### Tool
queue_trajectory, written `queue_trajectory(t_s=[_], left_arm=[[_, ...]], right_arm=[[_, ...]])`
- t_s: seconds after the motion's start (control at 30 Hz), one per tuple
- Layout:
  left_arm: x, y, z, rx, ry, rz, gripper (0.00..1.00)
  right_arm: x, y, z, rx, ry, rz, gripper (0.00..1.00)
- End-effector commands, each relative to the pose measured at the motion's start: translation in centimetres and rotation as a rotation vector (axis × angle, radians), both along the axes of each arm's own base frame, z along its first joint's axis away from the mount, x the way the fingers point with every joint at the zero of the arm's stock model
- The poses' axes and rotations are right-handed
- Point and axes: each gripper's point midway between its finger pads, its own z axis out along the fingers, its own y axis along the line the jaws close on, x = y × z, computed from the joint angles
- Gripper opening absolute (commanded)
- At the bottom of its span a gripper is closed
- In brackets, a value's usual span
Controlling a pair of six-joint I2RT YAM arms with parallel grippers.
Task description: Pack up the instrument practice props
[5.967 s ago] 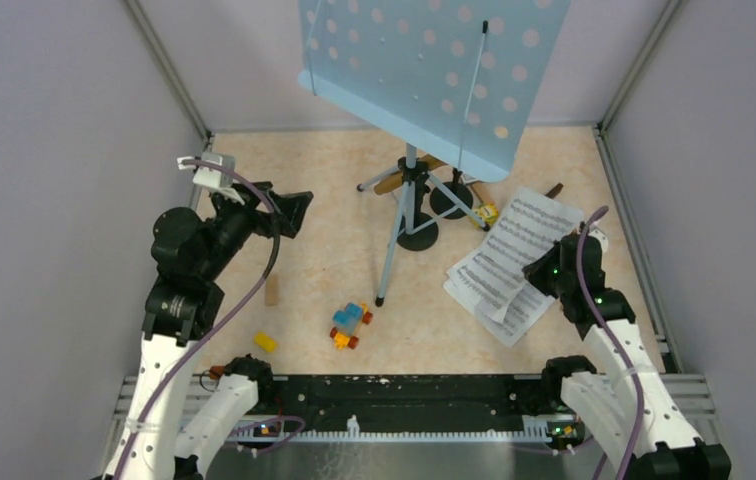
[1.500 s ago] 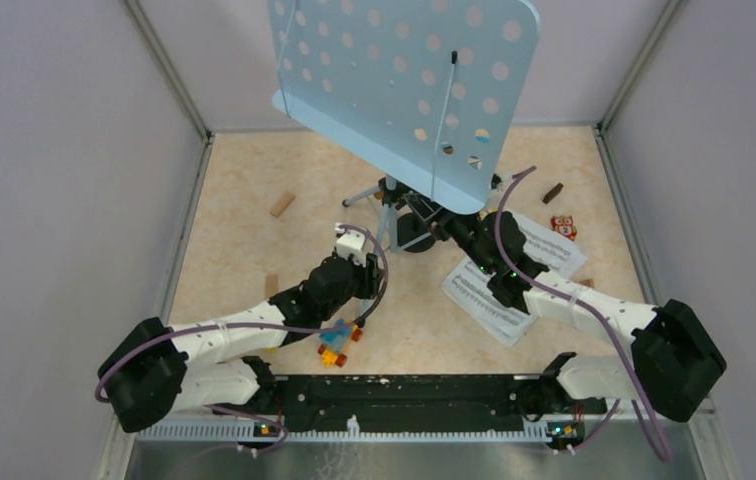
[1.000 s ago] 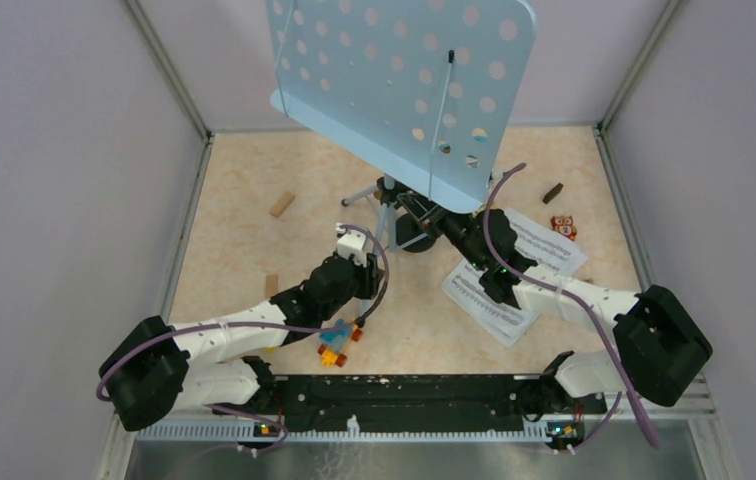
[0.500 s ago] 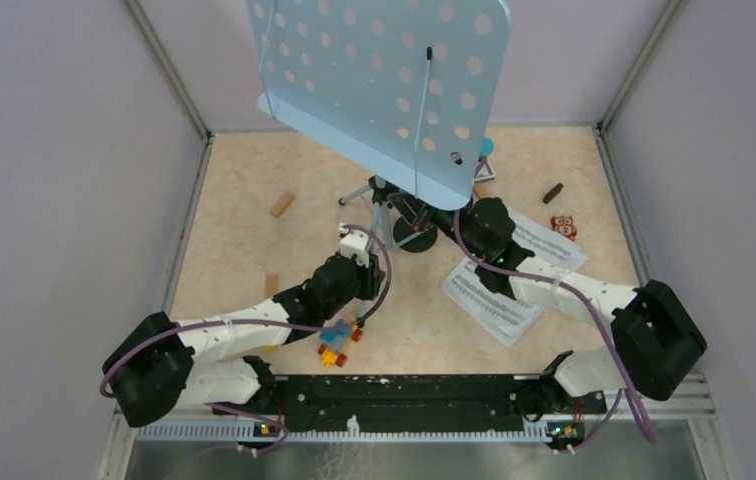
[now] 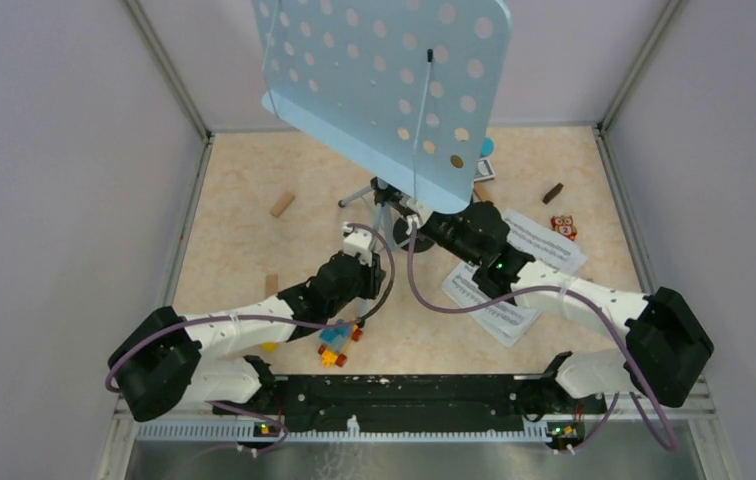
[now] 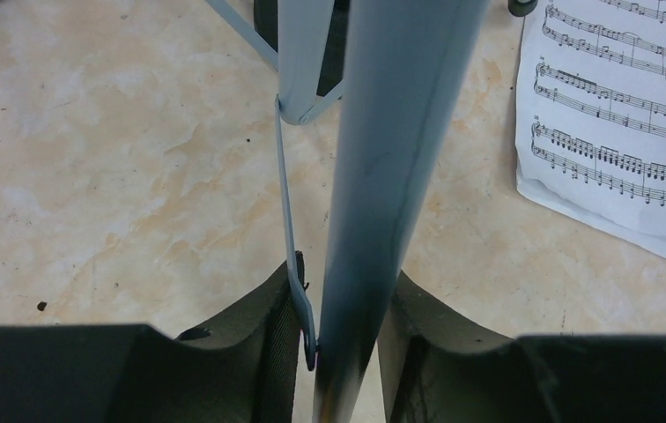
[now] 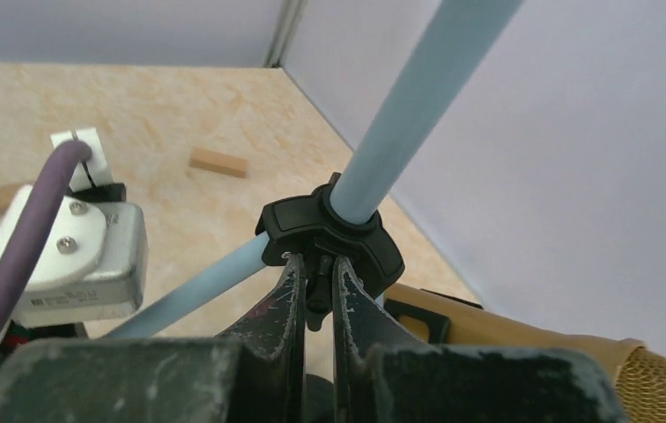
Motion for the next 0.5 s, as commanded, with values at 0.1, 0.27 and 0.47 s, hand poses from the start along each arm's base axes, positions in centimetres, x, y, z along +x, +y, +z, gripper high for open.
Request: queue_trajectory(t_s=[0.1, 0.27, 0.47], left_arm=[[0.6, -1.8, 2.5, -0.066, -0.037, -0.032, 0.38], [0.6, -1.7, 2.3, -0.059, -0.034, -0.027, 0.37], [0.6, -1.6, 2.1, -0.061, -0.026, -0.017, 0.36]], right_arm=[[-3.9, 0.6, -5.4, -0.365, -0.175, 0.196, 0.0], [-5.1, -0.4, -8.3, -0.653, -0.386, 0.29, 0.0], [-4.0, -3.1, -10.8, -0.997, -0.571, 0.225, 0.0]])
